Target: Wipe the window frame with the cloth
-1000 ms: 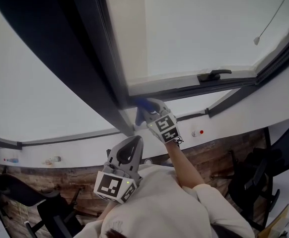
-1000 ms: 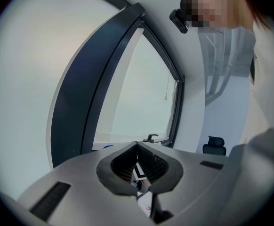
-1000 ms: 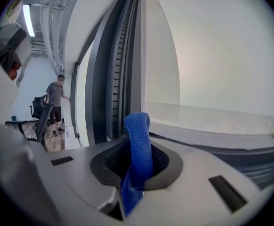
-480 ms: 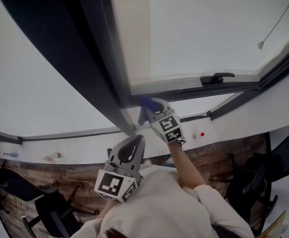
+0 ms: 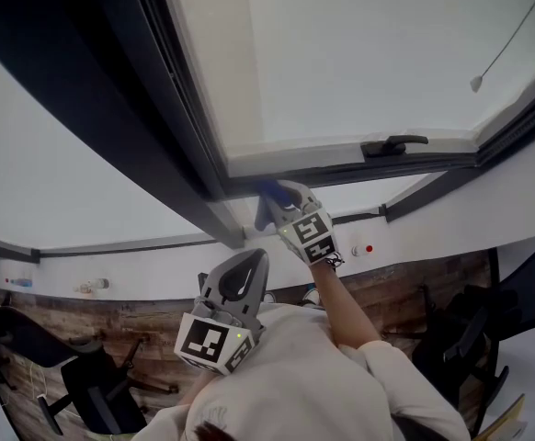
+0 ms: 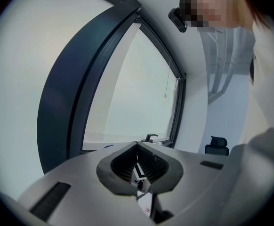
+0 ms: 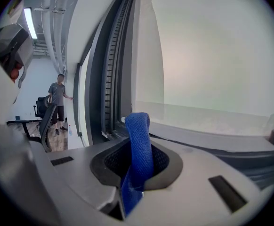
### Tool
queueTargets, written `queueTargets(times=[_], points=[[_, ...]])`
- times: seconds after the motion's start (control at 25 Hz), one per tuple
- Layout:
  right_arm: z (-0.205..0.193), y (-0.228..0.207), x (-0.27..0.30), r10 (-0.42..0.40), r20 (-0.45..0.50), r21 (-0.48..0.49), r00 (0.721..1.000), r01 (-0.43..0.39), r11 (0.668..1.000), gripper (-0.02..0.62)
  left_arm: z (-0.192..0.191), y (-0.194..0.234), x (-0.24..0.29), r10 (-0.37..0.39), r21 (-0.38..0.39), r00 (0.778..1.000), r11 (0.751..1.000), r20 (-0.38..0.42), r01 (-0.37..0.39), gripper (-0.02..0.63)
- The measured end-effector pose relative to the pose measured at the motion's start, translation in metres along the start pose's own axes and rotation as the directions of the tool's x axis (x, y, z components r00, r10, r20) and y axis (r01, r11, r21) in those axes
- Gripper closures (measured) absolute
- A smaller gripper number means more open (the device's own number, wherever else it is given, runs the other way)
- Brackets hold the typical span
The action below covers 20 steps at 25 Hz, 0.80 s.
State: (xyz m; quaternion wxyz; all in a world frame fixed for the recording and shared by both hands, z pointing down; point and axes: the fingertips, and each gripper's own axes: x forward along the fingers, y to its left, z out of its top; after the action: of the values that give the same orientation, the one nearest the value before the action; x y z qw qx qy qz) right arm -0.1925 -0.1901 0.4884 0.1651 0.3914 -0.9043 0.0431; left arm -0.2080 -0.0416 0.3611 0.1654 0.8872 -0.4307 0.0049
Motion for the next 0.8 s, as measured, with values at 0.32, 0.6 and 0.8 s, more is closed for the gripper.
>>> queueTargets(times=[0.32,0.6,0.8], points=[[-0.005,-0.019,-0.015,0.002,-0.001,0.004,1.0,-0.002,1.0,0.54,0.0,-0.016,0.018,0.006,-0.001,1.0,1.0,0.006,-0.006,0.597],[-0.013,-0.044,-0.033,-0.013,0.004,0.022,1.0,0.013,1.0,0.54,-0.003,-0.035,0.036,-0.003,-0.005,1.0,1.0,0.007,0.003,0.597],[-0.018,-0.062,-0.046,-0.025,0.006,0.032,1.0,0.025,0.999,0.54,-0.005,-0.048,0.047,-0.004,-0.002,1.0,1.0,0.004,0.004,0.597]])
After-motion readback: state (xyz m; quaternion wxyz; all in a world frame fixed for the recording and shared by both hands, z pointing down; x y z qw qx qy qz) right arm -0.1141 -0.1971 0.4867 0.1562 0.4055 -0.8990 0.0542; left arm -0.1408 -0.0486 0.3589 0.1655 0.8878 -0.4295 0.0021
